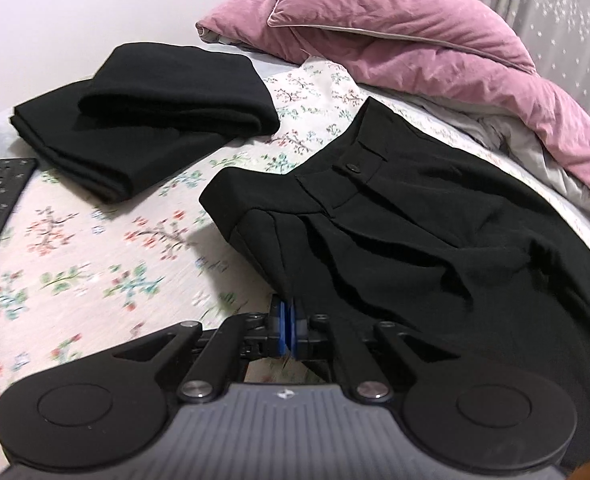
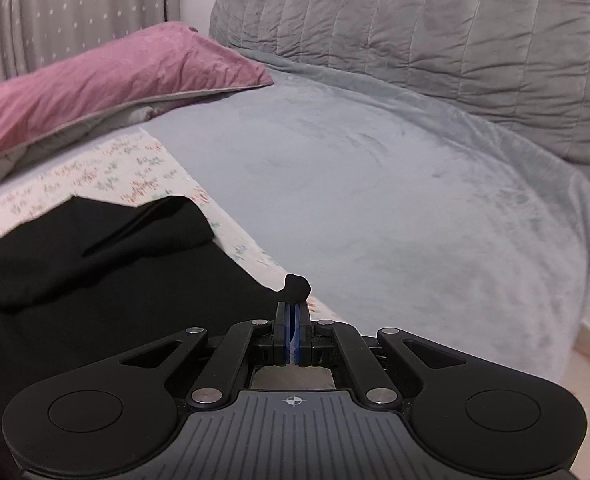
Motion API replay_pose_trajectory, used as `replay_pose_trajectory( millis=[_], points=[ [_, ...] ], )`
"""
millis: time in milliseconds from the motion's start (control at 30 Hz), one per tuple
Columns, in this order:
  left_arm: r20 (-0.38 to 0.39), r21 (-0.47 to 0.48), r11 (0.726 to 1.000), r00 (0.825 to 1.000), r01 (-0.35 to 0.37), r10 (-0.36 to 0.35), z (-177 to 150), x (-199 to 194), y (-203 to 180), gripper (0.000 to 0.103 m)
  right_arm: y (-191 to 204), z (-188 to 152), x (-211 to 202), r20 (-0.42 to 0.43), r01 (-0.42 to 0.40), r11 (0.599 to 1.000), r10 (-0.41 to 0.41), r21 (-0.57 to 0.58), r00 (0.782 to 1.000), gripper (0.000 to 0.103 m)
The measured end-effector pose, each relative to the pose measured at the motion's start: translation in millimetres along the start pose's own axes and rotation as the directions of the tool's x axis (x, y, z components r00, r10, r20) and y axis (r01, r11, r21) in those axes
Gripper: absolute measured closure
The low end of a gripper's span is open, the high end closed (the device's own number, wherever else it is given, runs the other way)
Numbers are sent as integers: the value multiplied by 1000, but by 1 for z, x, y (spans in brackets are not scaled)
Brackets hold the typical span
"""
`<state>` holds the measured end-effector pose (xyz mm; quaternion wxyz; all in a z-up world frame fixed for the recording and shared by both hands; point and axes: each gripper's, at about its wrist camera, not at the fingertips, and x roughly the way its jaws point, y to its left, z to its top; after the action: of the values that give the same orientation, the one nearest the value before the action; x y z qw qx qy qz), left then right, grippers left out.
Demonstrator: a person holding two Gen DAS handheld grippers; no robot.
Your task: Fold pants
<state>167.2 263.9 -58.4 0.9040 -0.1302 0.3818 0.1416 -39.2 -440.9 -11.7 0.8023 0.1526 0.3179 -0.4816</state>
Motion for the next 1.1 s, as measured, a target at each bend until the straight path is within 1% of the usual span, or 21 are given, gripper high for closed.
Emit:
replay_pose_trajectory(
  millis=[133, 267, 367, 433, 500, 567, 600, 633, 667, 700, 733, 767, 800, 833, 867, 900, 933, 1000, 1067, 1100],
  points=[
    [-30, 39, 999, 999, 15, -14, -9, -19, 8, 81, -14, -8, -14, -13, 33, 998, -34, -55, 999, 103],
    [-50, 54, 998, 998, 27, -24, -17, -31, 13, 81, -31, -19, -23, -39, 40, 995, -43, -89, 998, 103],
    [-76, 82, 996, 997, 24, -18, -22, -34, 15, 81, -42, -28, -28, -60, 37, 994, -43, -98, 997, 103],
    [-120, 95, 995, 993, 21, -9, -29, -31, 16, 81, -50, -32, -25, -88, 35, 995, -43, -93, 995, 103],
    [-186, 92, 996, 983, 18, 0, -32, -18, 18, 81, -57, -37, -20, -117, 34, 996, -43, -81, 992, 103],
    [-228, 74, 997, 974, 21, -4, -29, -9, 19, 80, -61, -43, -12, -150, 27, 998, -36, -64, 988, 103],
    [-254, 90, 996, 967, 22, 2, -28, -5, 17, 79, -63, -47, -7, -167, 22, 998, -31, -57, 985, 102],
    [-274, 104, 994, 962, 25, 4, -28, -2, 15, 75, -64, -51, -4, -186, 17, 998, -27, -54, 982, 102],
    [-276, 108, 994, 961, 25, 6, -27, -2, 14, 72, -65, -53, -1, -203, 8, 999, -18, -52, 979, 100],
    [-267, 117, 993, 963, 16, 16, -27, -5, 12, 58, -65, -54, -1, -209, 2, 999, -12, -50, 978, 94],
    [-257, 132, 991, 966, 5, 29, -27, -9, 10, 37, -65, -53, -2, -203, 1, 998, -12, -56, 979, 92],
    [-234, 145, 989, 971, -11, 45, -27, -15, 8, 27, -64, -52, -5, -196, 6, 997, -20, -71, 980, 84],
    [-198, 162, 986, 978, -27, 59, -27, -24, 4, 11, -62, -48, -10, -176, 16, 995, -33, -96, 984, 77],
    [-161, 180, 983, 984, -41, 70, -28, -32, 2, 8, -61, -43, -15, -155, 17, 993, -35, -114, 987, 73],
    [-122, 197, 979, 990, -49, 74, -28, -39, -5, 7, -59, -37, -20, -132, 9, 992, -26, -127, 991, 67],
    [-96, 212, 976, 993, -47, 69, -28, -46, -12, 5, -58, -31, -24, -119, -4, 992, -11, -128, 993, 64],
    [-80, 226, 973, 995, -34, 53, -29, -52, -22, 1, -54, -24, -27, -107, -28, 992, 14, -123, 994, 63],
    [-41, 268, 964, 999, 3, 8, -31, -61, -46, 0, -43, -10, -31, -91, -92, 989, 82, -113, 992, 58],
    [4, 340, 939, 999, 40, -44, -35, -66, -79, 0, -27, 3, -31, -80, -150, 981, 141, -120, 987, 53],
    [19, 371, 927, 998, 54, -66, -38, -67, -93, 0, -16, 8, -30, -74, -178, 976, 169, -129, 983, 52]
  ],
)
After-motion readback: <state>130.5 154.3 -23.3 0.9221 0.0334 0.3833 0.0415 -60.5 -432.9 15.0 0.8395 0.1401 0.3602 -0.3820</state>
